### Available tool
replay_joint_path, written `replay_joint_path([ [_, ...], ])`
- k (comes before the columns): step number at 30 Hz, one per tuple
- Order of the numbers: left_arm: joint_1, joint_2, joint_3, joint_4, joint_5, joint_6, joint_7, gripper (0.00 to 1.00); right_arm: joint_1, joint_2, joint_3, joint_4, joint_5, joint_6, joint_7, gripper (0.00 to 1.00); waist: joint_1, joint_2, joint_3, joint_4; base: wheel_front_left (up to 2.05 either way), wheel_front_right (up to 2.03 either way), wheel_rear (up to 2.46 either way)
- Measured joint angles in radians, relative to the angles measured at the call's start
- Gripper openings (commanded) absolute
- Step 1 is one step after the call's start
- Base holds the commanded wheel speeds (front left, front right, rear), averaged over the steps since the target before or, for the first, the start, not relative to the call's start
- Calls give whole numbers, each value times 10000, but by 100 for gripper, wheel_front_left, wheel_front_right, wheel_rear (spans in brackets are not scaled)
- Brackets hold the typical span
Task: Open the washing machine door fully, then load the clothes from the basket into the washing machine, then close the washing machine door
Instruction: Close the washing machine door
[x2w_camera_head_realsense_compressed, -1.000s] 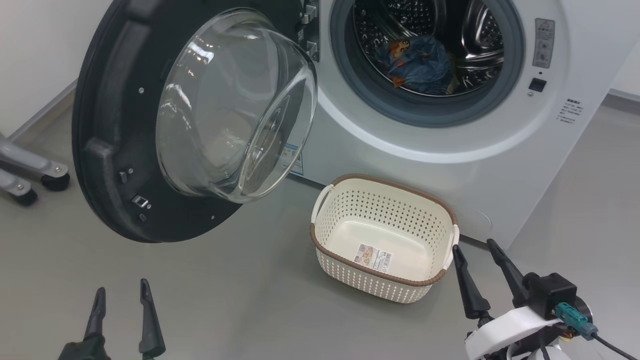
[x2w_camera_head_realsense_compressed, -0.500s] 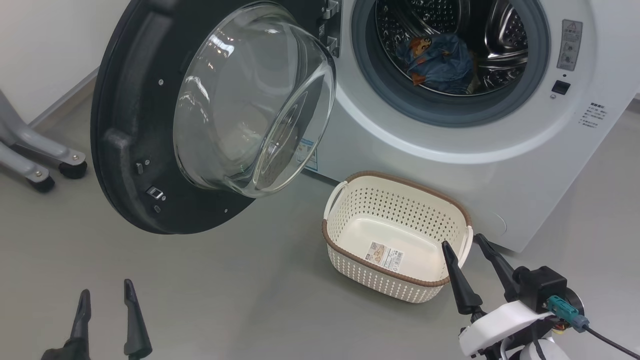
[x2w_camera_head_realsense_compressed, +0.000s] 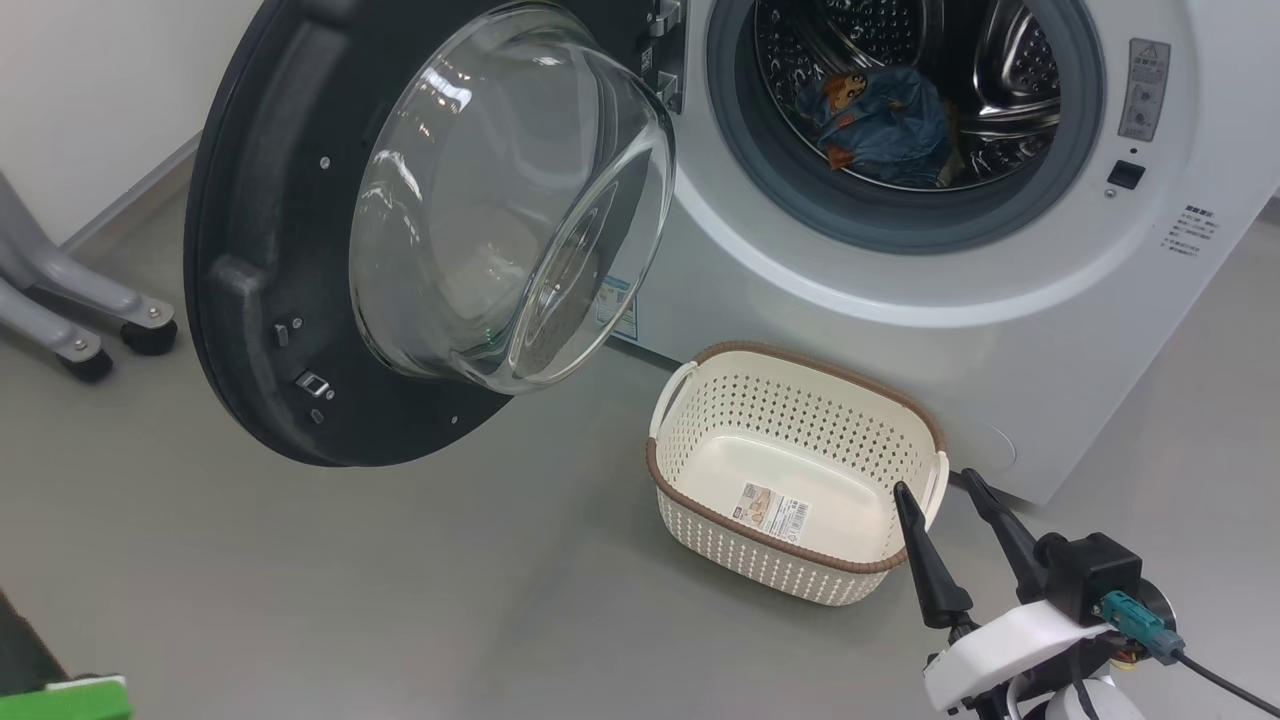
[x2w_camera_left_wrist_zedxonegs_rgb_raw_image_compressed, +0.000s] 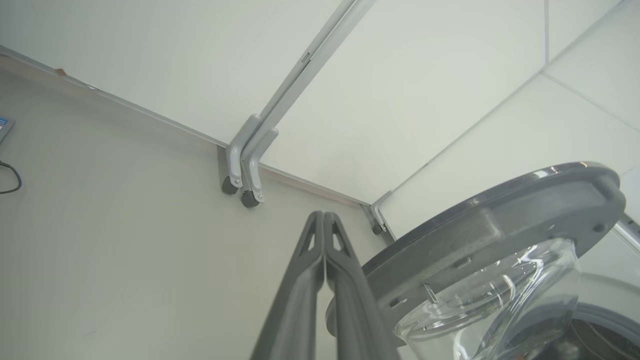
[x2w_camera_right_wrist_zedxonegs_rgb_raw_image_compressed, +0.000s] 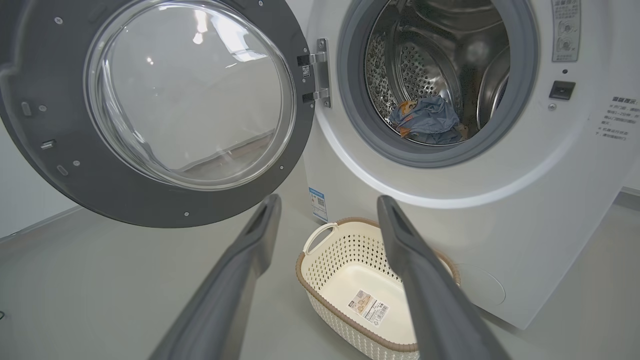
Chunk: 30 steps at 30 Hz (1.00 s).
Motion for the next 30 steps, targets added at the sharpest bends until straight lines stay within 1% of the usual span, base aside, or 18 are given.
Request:
replay_joint_path([
  [3, -584, -23, 727, 71, -1649, -40, -13, 0, 2, 4, -8, 13, 36, 0, 0, 100, 0, 1, 7, 10, 0, 0, 0],
  [6, -1263, -65, 1561, 380, -3060, -234, -12, 0, 6, 10, -33, 13, 58, 0, 0, 100, 0, 0, 15, 19, 0, 0, 0],
  [8, -1584, -73, 2056, 468, -3981, -431, 313, 0, 8, 10, -33, 17, 58, 0, 0, 100, 0, 1, 21, 22, 0, 0, 0],
  [10, -1918, -94, 2512, 560, -4335, -495, 748, 0, 12, 8, -36, 21, 58, 0, 0, 100, 0, 0, 24, 20, 0, 0, 0],
  [12, -2318, 115, 2757, 727, -4798, -537, 1233, 0, 12, 6, -50, 25, 58, 0, 0, 100, 0, 0, 32, 16, 0, 0, 0],
  [16, -3155, 1189, 3154, 1306, -5323, -458, 2080, 0, 15, -105, -8, 27, 56, 0, 0, 100, 0, 0, 130, -6, 0, 0, 0],
  [19, -3759, 1691, 3269, 1908, -5570, -295, 2633, 0, 12, -259, -6, 27, 38, 0, 0, 100, 0, 0, 183, -59, 0, 0, 0],
  [21, -4104, 1833, 3273, 2286, -5833, -255, 2897, 0, 12, -314, -29, 25, 36, 0, 0, 100, 0, 0, 209, -106, 0, 0, 0],
  [24, -4540, 2002, 3289, 2824, -5944, -171, 3158, 0, 15, -349, -44, 25, 23, 0, 0, 100, 0, 0, 240, -187, 0, 0, 0],
  [30, -4986, 2278, 3461, 3584, -6364, -138, 3586, 0, 23, -410, 73, 27, -4, 0, 0, 100, 0, 0, 386, -491, 0, 0, 0],
])
